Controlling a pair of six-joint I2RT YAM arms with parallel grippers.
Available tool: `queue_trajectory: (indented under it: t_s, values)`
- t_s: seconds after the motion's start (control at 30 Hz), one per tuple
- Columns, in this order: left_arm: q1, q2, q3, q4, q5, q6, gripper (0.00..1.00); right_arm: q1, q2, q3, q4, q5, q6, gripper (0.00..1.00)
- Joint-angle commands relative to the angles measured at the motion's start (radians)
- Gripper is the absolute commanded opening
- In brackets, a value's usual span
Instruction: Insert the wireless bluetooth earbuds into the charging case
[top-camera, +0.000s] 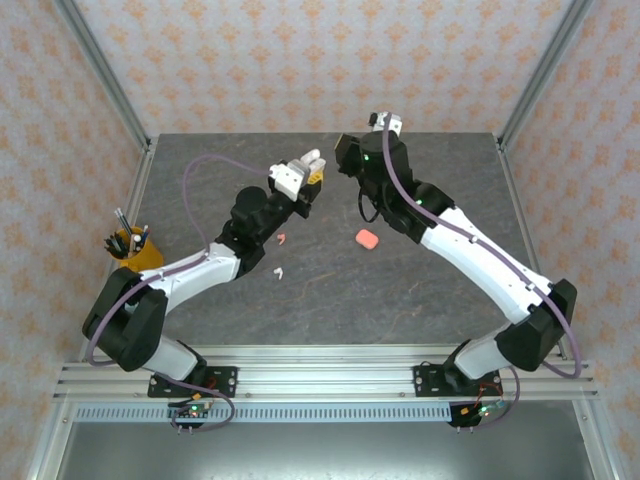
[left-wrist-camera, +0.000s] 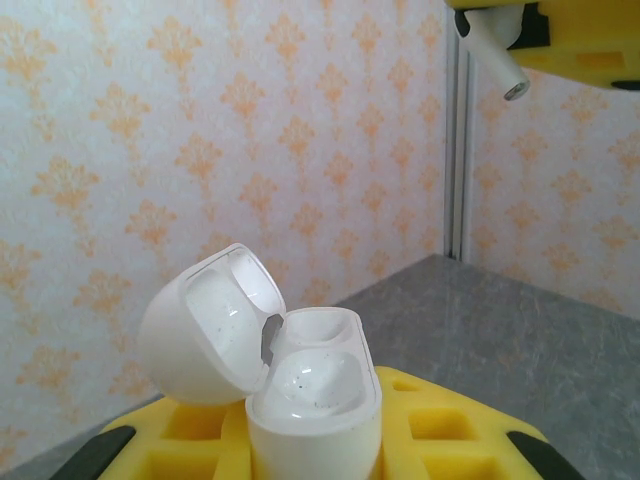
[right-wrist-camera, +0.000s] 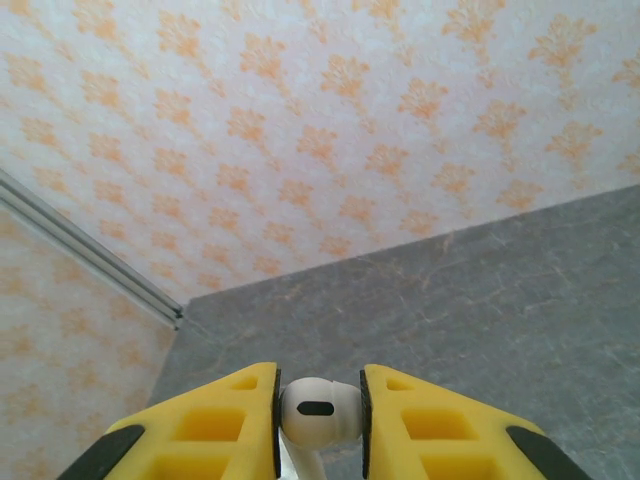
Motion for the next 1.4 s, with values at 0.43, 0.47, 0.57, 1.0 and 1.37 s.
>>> queue_trajectory:
  t_s: [0.43,0.47,0.57,1.0,1.37]
  values:
    - [-0.069,0.023,0.125,0.098,-0.093,0.084,0.0,0.003,-0.054,-0.093,0.258,-0.134,0.058,0.25]
    - [-0.069,0.021,0.128,0.096,-0.089,0.083,0.0,0.003,-0.056,-0.098,0.262,-0.137,0.064,0.24]
    - [-0.07,0.018,0.132,0.094,-0.076,0.074,0.0,0.003,-0.057,-0.108,0.274,-0.143,0.077,0.25]
    - [-0.07,0.007,0.156,0.099,-0.047,0.041,0.0,0.003,-0.057,-0.141,0.332,-0.193,0.12,0.24]
    - [-0.07,0.016,0.182,0.102,-0.041,0.018,0.0,0.003,-0.045,-0.15,0.354,-0.225,0.122,0.24]
